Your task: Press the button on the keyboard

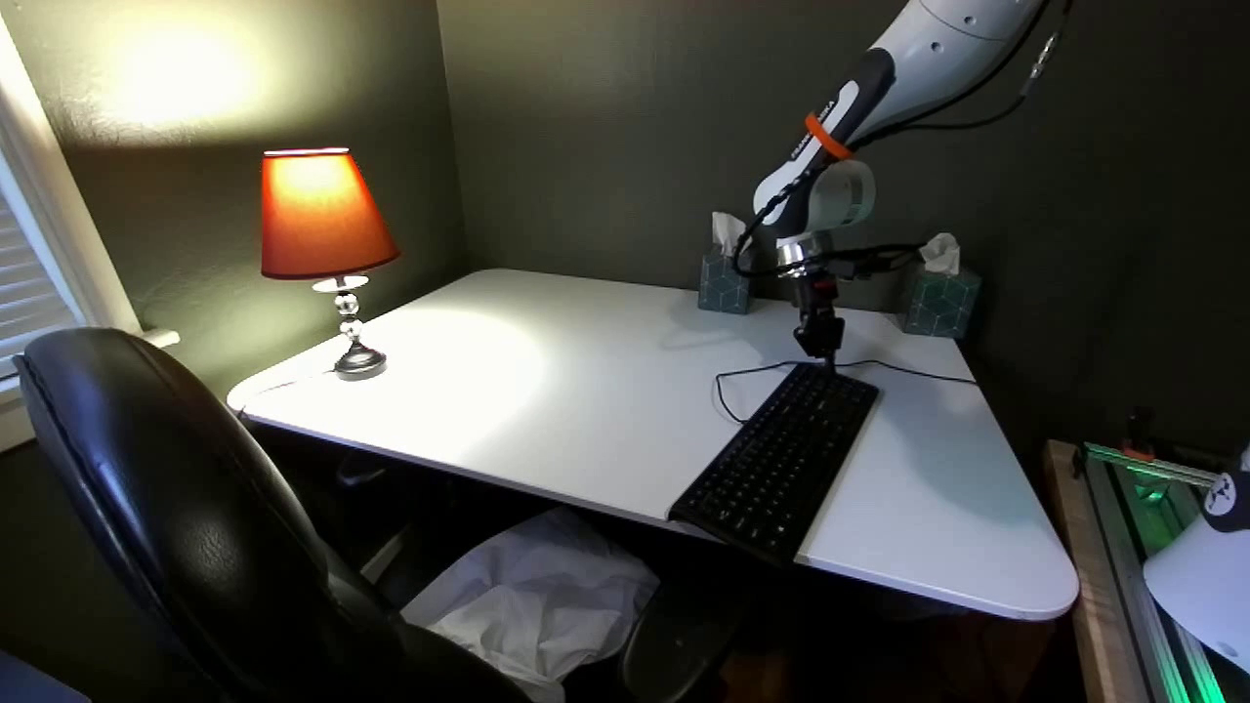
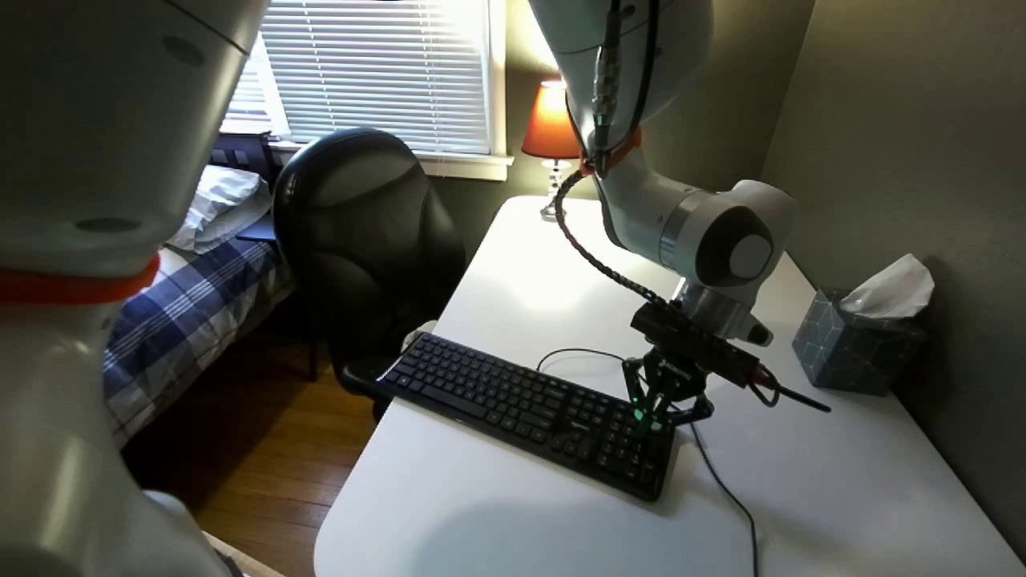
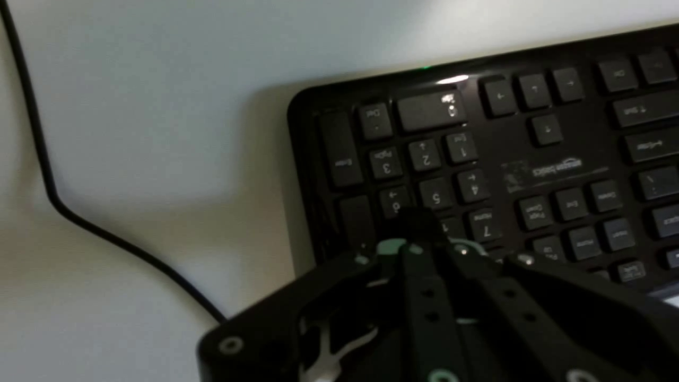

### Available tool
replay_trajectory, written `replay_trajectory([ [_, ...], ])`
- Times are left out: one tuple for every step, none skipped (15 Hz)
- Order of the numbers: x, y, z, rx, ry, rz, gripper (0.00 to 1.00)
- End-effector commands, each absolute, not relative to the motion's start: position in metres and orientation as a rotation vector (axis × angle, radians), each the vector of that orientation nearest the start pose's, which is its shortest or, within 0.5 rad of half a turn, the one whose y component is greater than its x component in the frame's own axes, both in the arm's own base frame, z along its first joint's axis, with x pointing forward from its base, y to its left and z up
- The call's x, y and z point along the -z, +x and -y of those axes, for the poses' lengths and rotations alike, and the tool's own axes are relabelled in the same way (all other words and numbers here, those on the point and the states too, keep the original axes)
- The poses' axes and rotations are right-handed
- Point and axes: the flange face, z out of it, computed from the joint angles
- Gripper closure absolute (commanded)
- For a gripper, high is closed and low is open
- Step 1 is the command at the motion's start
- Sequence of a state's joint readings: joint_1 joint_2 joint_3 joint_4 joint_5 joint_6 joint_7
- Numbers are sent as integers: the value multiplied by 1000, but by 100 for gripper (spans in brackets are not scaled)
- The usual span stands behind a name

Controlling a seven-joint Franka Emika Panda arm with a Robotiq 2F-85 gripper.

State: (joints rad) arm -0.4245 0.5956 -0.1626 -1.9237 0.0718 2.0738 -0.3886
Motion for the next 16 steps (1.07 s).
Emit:
replay_trajectory([
  [-148,481,317,-606,-2848,-347,100],
  [-147,481,317,-607,-2846,-345,100],
  [-147,482,317,-610,-2845,-347,100],
  [-147,482,317,-613,-2843,-347,100],
  [-146,483,317,-617,-2841,-348,100],
  [-146,483,317,-619,-2840,-348,100],
  [-146,483,318,-620,-2838,-348,100],
  [-146,483,318,-622,-2836,-348,100],
  [-147,484,318,-623,-2835,-347,100],
  [-147,484,318,-623,-2835,-346,100],
  [-147,484,318,-623,-2834,-344,100],
  [-148,485,318,-621,-2834,-343,100],
  [-148,485,318,-619,-2835,-342,100],
  [-149,485,318,-616,-2836,-341,100],
  [-149,485,317,-613,-2837,-340,100],
  [-150,484,317,-612,-2838,-340,100],
])
